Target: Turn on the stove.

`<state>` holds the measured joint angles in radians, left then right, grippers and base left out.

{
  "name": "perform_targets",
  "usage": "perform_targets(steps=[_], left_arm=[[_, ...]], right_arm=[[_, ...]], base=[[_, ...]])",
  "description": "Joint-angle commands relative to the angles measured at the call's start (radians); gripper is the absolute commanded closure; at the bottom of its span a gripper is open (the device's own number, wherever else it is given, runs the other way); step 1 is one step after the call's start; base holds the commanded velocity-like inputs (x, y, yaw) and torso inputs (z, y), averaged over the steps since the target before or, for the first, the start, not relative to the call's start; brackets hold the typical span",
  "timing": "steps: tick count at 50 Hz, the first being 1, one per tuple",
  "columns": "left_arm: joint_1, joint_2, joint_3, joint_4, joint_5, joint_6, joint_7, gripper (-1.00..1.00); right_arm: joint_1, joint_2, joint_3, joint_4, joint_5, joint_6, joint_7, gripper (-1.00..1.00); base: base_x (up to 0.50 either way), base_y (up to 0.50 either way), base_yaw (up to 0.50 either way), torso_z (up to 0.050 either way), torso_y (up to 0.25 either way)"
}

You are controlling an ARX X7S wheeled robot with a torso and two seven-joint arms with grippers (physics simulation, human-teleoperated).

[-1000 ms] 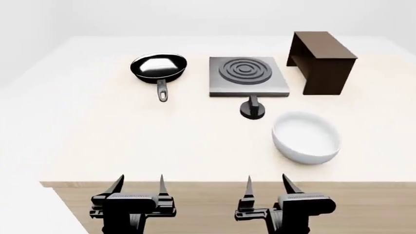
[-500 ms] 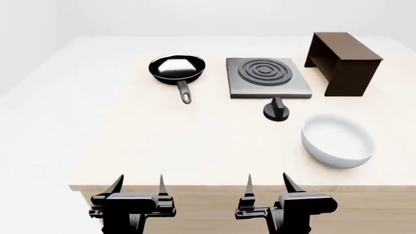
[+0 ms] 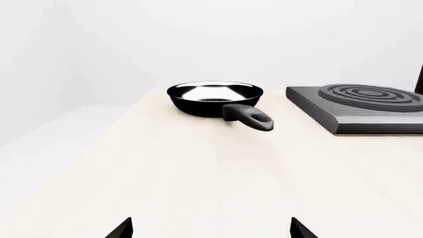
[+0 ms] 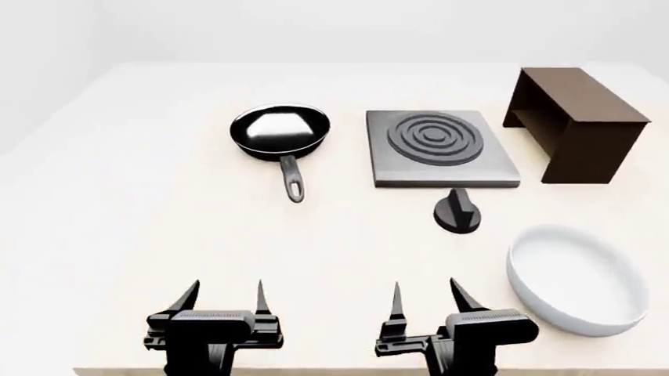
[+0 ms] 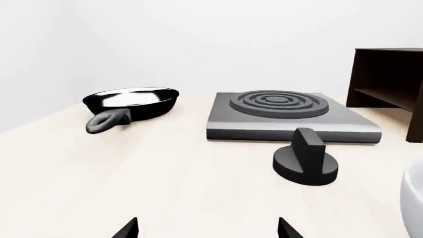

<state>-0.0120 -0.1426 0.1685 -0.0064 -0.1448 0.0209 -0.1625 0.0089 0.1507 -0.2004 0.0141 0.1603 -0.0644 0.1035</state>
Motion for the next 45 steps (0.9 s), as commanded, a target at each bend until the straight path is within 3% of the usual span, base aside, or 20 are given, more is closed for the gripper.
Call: perform_targets(steps=[1, 29, 40, 45], left_arm=[[-0.001, -0.007, 0.009, 0.000, -0.007, 0.002, -0.008, -1.00], [-0.004, -0.022, 0.027, -0.004, -0.018, 0.011, -0.026, -1.00], [-0.005, -0.026, 0.033, -0.004, -0.025, 0.014, -0.032, -1.00], [-0.006, -0.029, 0.037, -0.004, -0.025, 0.012, -0.035, -1.00]], right_arm=[[0.002, 0.007, -0.009, 0.004, 0.005, -0.005, 0.006, -1.00], [0.013, 0.022, -0.042, 0.000, -0.007, 0.001, 0.026, -1.00], [0.018, 0.043, -0.035, -0.155, 0.041, 0.118, 0.042, -1.00], [0.030, 0.051, -0.037, -0.289, 0.115, 0.266, 0.053, -1.00]], base=[[0.36, 0.00, 0.00, 0.000, 0.000], [0.36, 0.00, 0.00, 0.000, 0.000], [0.18, 0.00, 0.00, 0.000, 0.000], [0.00, 0.00, 0.00, 0.000, 0.000]])
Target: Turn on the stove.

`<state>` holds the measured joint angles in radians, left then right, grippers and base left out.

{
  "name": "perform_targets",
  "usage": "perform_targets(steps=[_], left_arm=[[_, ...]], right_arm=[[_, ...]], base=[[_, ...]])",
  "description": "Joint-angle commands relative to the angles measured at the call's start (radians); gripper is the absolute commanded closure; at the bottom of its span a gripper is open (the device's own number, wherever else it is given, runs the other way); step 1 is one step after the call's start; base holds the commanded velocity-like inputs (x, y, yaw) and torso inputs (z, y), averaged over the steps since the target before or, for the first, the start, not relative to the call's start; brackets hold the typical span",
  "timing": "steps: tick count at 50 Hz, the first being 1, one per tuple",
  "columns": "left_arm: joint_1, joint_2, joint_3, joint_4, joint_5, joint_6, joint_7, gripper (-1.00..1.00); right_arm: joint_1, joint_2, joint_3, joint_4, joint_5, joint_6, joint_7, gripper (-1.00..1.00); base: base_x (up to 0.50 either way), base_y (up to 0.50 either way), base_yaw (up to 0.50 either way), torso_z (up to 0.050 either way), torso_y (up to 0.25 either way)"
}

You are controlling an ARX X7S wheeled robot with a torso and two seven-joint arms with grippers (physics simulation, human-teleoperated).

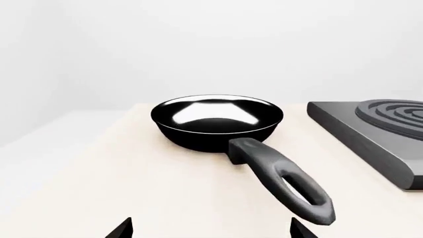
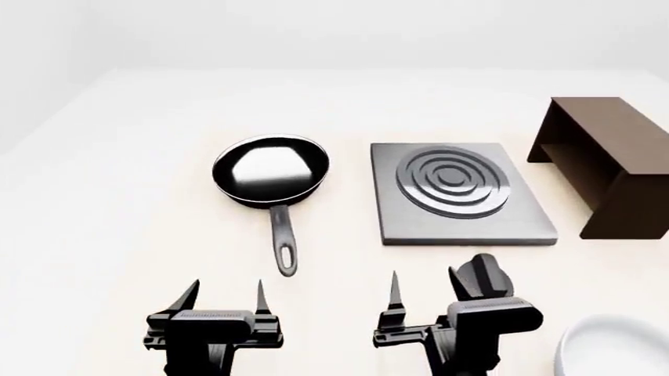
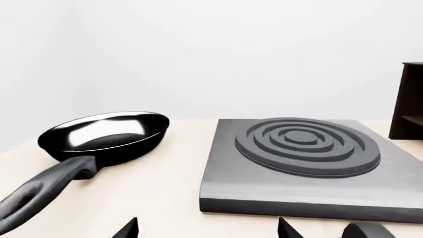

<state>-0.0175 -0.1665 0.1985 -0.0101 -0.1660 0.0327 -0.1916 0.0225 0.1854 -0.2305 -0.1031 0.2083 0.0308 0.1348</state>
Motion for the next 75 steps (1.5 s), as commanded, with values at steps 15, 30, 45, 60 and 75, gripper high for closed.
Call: perform_targets(steps=[15, 30, 45, 60, 75], left_arm=[[-0.001, -0.007, 0.009, -0.005, -0.010, 0.013, -0.023, -1.00], [-0.003, -0.013, 0.017, -0.006, -0.015, 0.016, -0.032, -1.00], [-0.005, -0.020, 0.025, -0.006, -0.020, 0.017, -0.039, -1.00], [-0.006, -0.026, 0.034, -0.006, -0.025, 0.015, -0.046, -1.00], [-0.008, -0.032, 0.042, -0.006, -0.029, 0.014, -0.053, -1.00]], right_arm=[[0.159, 0.100, 0.036, -0.424, 0.283, 0.723, 0.099, -1.00], [0.473, 0.243, -0.064, -0.460, 0.394, 1.289, 0.096, -1.00], [0.515, 0.233, 0.013, -0.423, 0.464, 1.405, 0.090, -1.00], [0.469, 0.235, 0.052, -0.324, 0.454, 1.340, 0.083, -1.00], [0.459, 0.215, 0.076, -0.196, 0.434, 1.275, 0.078, -1.00]], base=[[0.00, 0.00, 0.00, 0.000, 0.000], [0.00, 0.00, 0.00, 0.000, 0.000], [0.00, 0.00, 0.00, 0.000, 0.000], [0.00, 0.00, 0.00, 0.000, 0.000], [0.00, 0.00, 0.00, 0.000, 0.000]])
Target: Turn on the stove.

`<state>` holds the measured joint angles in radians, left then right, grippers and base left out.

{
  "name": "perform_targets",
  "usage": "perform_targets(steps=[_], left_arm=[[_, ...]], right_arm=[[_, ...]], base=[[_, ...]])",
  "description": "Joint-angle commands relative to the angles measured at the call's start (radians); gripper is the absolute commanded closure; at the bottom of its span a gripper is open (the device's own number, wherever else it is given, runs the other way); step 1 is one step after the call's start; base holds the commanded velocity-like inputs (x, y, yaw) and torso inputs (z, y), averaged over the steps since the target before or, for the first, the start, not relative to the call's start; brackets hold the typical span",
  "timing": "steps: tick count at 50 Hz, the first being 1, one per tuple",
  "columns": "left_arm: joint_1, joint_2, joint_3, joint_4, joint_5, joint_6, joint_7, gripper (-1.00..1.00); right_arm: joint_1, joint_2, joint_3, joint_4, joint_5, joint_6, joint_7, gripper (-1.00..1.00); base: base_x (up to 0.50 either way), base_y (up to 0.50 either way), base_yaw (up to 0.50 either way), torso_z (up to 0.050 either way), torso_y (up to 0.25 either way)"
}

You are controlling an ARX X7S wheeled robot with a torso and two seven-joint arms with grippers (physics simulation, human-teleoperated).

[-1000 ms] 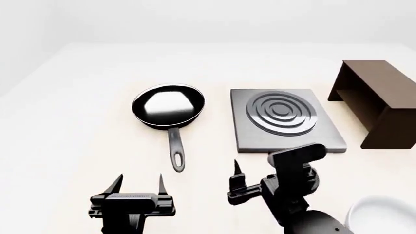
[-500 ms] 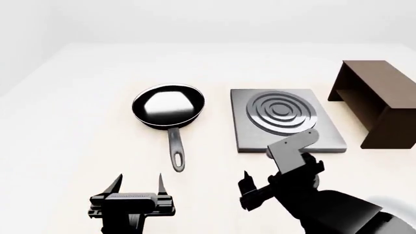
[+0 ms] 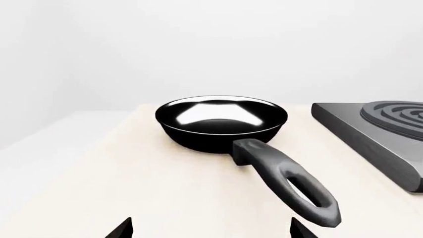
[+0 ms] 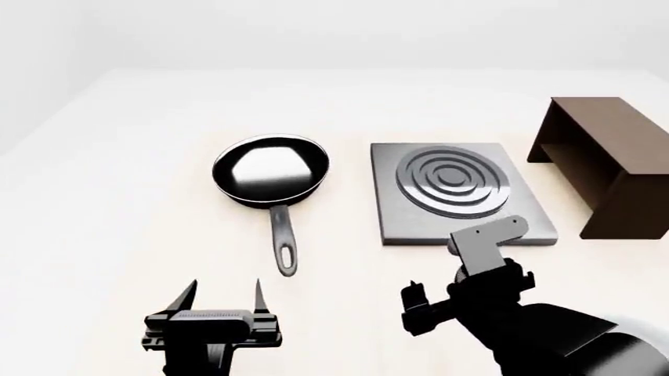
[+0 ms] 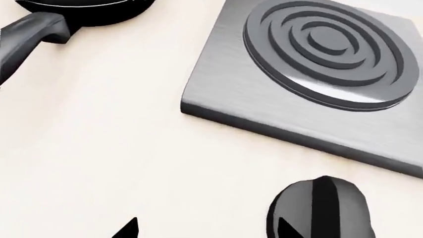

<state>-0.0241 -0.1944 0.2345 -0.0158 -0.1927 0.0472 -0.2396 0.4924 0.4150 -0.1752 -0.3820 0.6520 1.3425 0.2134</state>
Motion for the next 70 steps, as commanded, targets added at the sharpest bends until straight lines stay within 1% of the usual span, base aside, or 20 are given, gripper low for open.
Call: perform_targets(steps=[1, 15, 17, 28, 54, 70], left_arm=[[-0.001, -0.005, 0.006, 0.000, -0.003, -0.001, -0.005, -1.00], [-0.003, -0.011, 0.014, 0.000, -0.005, -0.002, -0.011, -1.00], [-0.003, -0.011, 0.014, 0.000, -0.007, -0.002, -0.012, -1.00], [-0.004, -0.016, 0.020, 0.001, -0.010, -0.006, -0.017, -1.00], [-0.007, -0.025, 0.032, 0.002, -0.018, -0.012, -0.027, -1.00], [-0.008, -0.030, 0.039, 0.002, -0.023, -0.012, -0.032, -1.00]], right_arm=[[-0.011, -0.015, 0.021, 0.096, -0.012, -0.049, -0.005, -1.00], [-0.042, -0.006, 0.037, 0.173, -0.033, -0.127, -0.020, -1.00], [-0.044, 0.005, 0.014, 0.175, -0.048, -0.148, -0.029, -1.00], [-0.052, 0.009, -0.005, 0.258, -0.078, -0.215, -0.049, -1.00], [-0.031, 0.015, -0.005, 0.376, -0.107, -0.285, -0.063, -1.00], [0.003, 0.041, 0.030, 0.377, -0.100, -0.266, -0.048, -1.00]], base=[[0.00, 0.00, 0.00, 0.000, 0.000], [0.00, 0.00, 0.00, 0.000, 0.000], [0.00, 0.00, 0.00, 0.000, 0.000], [0.00, 0.00, 0.00, 0.000, 0.000], [0.00, 0.00, 0.00, 0.000, 0.000], [0.00, 0.00, 0.00, 0.000, 0.000]])
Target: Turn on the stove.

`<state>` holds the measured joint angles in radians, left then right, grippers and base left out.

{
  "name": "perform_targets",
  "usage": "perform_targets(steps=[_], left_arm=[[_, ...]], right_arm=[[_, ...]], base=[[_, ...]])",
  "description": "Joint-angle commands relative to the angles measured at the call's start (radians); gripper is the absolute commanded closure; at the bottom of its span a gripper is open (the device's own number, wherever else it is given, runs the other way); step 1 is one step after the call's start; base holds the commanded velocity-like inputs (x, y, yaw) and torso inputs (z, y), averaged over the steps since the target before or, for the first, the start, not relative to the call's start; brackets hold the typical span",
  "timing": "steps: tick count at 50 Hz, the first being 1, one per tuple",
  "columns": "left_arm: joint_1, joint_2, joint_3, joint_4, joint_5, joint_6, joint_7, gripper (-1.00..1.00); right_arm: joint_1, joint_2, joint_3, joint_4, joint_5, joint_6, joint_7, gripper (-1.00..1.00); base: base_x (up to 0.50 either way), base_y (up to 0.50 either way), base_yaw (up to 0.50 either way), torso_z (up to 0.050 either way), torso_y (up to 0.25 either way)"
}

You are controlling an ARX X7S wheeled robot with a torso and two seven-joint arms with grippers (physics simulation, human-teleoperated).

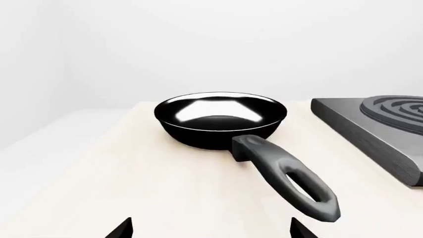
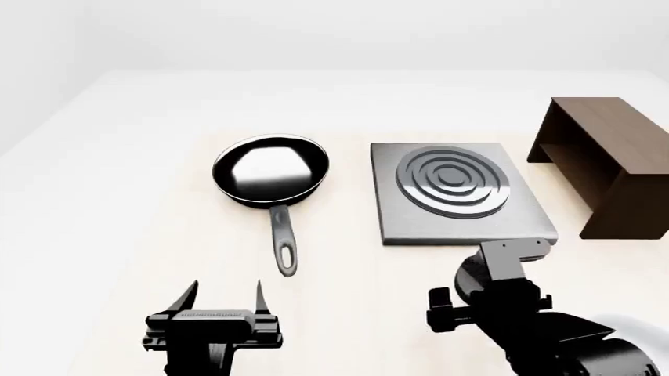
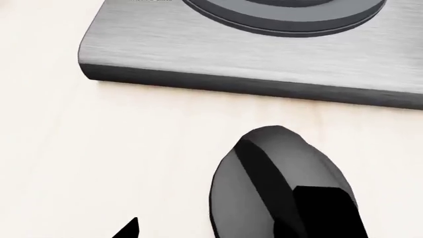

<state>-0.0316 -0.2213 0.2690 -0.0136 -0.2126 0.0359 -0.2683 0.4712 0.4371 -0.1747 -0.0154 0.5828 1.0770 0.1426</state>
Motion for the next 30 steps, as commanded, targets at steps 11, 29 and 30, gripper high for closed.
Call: perform_targets(steps=[11, 29, 30], left_arm=[[-0.002, -0.007, 0.009, 0.000, -0.006, -0.002, -0.008, -1.00], [-0.004, -0.012, 0.016, 0.000, -0.010, -0.003, -0.014, -1.00], [-0.004, -0.012, 0.016, 0.000, -0.011, -0.003, -0.015, -1.00]], right_arm=[[0.041, 0.032, 0.042, 0.033, -0.035, -0.007, 0.026, -1.00], [0.055, 0.058, 0.068, 0.065, -0.041, -0.020, 0.033, -1.00], [0.057, 0.059, 0.071, 0.071, -0.041, -0.024, 0.032, -1.00]], base=[[0.00, 0.00, 0.00, 0.000, 0.000], [0.00, 0.00, 0.00, 0.000, 0.000], [0.00, 0.00, 0.00, 0.000, 0.000]])
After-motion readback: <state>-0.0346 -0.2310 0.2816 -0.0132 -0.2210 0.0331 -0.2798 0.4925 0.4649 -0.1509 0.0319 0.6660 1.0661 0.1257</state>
